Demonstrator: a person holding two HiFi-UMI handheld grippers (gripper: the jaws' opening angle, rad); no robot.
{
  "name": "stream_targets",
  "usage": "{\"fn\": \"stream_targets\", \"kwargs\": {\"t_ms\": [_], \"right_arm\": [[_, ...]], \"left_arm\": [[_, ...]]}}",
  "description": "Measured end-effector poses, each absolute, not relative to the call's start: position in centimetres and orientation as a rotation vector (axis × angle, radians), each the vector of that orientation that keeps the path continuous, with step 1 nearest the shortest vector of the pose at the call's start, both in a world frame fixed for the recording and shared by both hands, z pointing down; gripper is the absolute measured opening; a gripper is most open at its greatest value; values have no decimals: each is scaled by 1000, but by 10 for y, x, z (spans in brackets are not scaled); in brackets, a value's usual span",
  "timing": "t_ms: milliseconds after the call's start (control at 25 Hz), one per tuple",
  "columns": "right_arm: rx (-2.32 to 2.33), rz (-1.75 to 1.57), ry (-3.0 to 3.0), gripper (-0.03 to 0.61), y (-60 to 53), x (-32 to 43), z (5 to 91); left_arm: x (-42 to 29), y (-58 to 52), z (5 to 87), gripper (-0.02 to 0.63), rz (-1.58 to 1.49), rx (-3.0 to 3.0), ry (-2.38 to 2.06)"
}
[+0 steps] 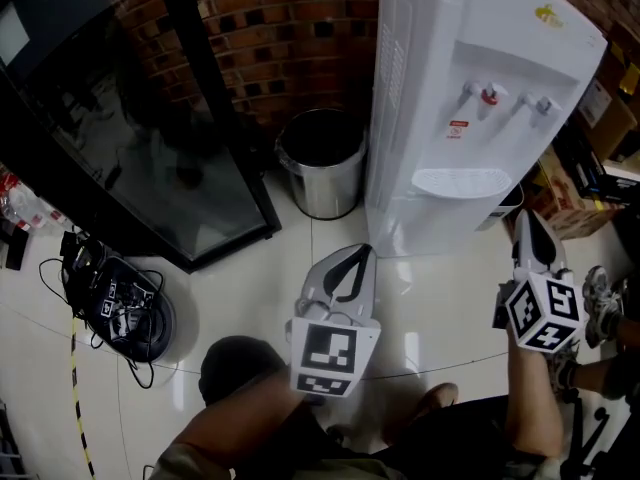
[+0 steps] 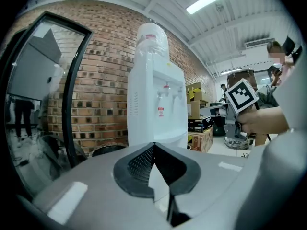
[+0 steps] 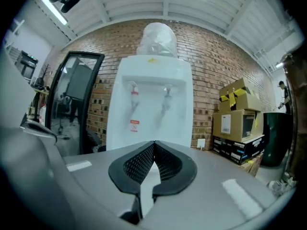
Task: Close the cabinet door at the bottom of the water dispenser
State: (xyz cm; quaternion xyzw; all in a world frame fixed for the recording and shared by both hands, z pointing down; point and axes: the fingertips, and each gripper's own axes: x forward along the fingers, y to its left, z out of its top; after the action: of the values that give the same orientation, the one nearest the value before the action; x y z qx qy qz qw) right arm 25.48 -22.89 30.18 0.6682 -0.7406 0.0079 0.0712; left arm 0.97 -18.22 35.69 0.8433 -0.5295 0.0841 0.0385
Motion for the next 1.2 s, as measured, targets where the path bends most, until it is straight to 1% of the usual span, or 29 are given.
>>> {"fn": "stream_targets", "kwargs": {"t_ms": [240,600,760,960,1200], "right_arm": [[1910,-52,-2321,0,-175,209,278],[1772,-49,-2413,0,-101,157,280],[1711,-42,-2456,0,-77,142,280],[1597,-18,-2505,0,-39,115,291],[1547,74,-2530,0,-3,100,312]], "left_arm": [[-13,-163,347,0,246,2558,-1685],[-5,-107,327,0,223,2636,-1619],[-15,-80,323,0,240,2642,-1644],[-33,-56,325,0,256,2607,-1683],[-31,-21,339,0,297,2600,-1633]]}}
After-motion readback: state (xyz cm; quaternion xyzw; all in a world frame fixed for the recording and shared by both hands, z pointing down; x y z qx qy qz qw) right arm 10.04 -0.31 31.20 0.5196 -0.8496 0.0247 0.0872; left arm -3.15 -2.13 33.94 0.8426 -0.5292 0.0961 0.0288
